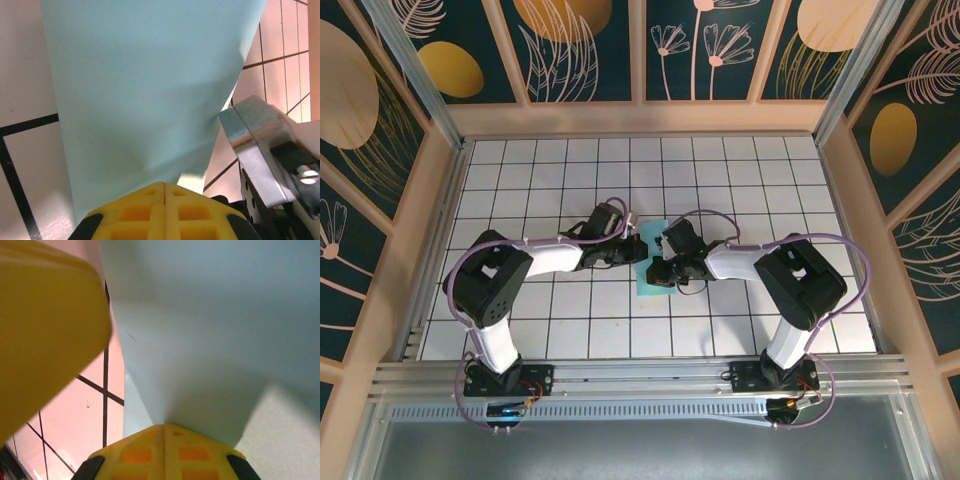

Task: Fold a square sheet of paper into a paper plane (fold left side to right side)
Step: First fold the square sheet of paper in half at the center of the table.

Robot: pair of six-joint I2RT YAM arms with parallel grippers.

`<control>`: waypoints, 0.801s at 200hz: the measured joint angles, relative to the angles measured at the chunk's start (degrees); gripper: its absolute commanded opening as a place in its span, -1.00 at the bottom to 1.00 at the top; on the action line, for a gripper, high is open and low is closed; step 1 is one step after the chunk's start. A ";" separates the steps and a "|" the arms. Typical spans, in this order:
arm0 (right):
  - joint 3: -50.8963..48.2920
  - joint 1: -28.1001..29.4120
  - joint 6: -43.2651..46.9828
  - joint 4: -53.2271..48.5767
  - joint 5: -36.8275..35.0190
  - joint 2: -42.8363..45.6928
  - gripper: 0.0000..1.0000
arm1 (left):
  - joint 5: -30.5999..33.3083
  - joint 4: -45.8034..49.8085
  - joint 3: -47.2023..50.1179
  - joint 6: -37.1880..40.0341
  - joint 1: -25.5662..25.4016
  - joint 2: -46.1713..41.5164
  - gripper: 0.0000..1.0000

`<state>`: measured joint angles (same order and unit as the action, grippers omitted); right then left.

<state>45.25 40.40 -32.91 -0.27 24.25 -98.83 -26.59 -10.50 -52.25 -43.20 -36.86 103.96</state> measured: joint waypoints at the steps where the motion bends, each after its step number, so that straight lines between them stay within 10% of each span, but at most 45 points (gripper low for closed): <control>1: 0.00 0.00 0.00 0.00 0.00 0.00 -1.00 | -0.02 0.00 0.00 0.00 0.00 0.04 -1.00; 160: 1.79 0.81 2.60 -3.04 -1.75 -0.39 -1.00 | -0.15 -2.58 2.10 0.09 0.00 4.22 -1.00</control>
<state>47.05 41.21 -30.30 -3.31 22.50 -99.22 -26.74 -13.08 -50.15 -43.11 -36.86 108.18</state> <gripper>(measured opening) 0.049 0.043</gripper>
